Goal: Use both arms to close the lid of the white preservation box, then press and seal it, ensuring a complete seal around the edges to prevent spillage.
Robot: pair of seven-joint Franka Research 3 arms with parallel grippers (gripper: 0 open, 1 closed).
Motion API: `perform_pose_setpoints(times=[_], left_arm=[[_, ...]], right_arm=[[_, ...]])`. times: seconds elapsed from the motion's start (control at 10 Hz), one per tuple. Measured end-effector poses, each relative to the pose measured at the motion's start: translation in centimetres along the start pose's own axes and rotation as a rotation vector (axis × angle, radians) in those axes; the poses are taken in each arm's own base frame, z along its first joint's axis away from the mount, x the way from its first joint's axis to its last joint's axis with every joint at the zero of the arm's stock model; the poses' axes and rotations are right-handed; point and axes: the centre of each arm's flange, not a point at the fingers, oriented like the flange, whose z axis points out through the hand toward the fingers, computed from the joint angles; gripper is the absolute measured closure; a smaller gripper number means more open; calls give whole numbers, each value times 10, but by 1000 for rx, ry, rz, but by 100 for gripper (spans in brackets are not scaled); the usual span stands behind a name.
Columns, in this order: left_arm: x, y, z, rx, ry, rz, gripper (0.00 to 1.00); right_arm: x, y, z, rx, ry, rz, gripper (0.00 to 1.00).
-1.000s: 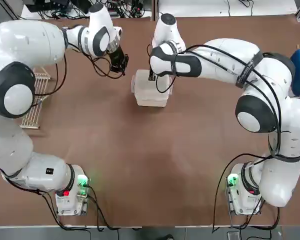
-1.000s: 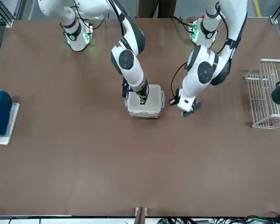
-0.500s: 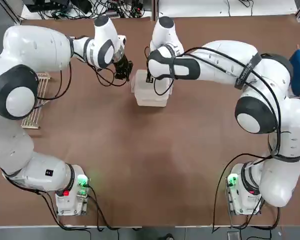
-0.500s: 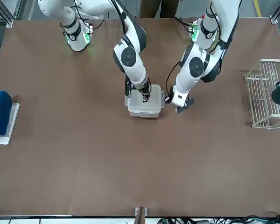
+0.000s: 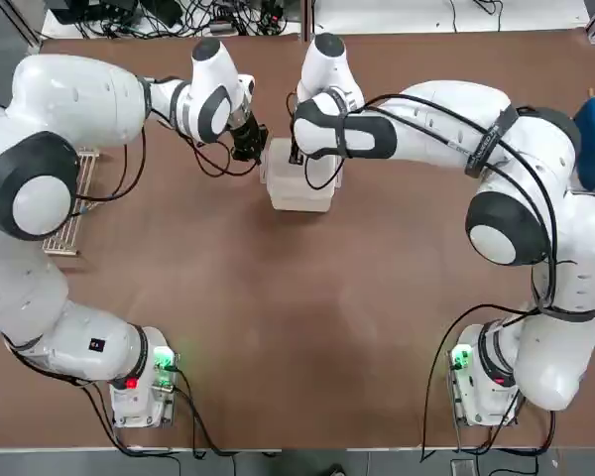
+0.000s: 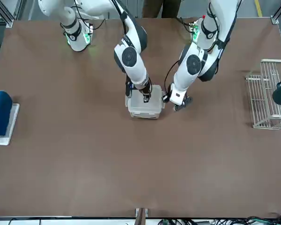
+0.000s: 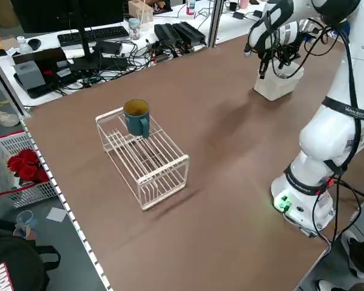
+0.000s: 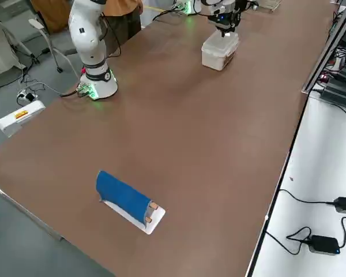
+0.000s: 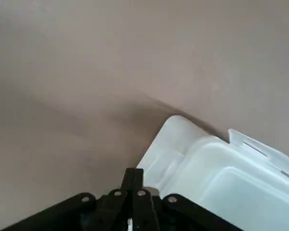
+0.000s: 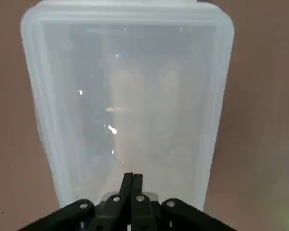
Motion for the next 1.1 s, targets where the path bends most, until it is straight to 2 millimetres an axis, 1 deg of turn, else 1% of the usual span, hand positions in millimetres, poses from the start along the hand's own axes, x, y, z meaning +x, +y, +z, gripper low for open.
perform_pose_setpoints(times=[0.3, 1.1], left_arm=[[-1, 0, 14, -11, -2, -1, 99], [2, 2, 20, -41, 13, -16, 99]], right_arm=[[0, 0, 1, 4, -3, 1, 97], [-2, 0, 2, 9, -9, 1, 97]])
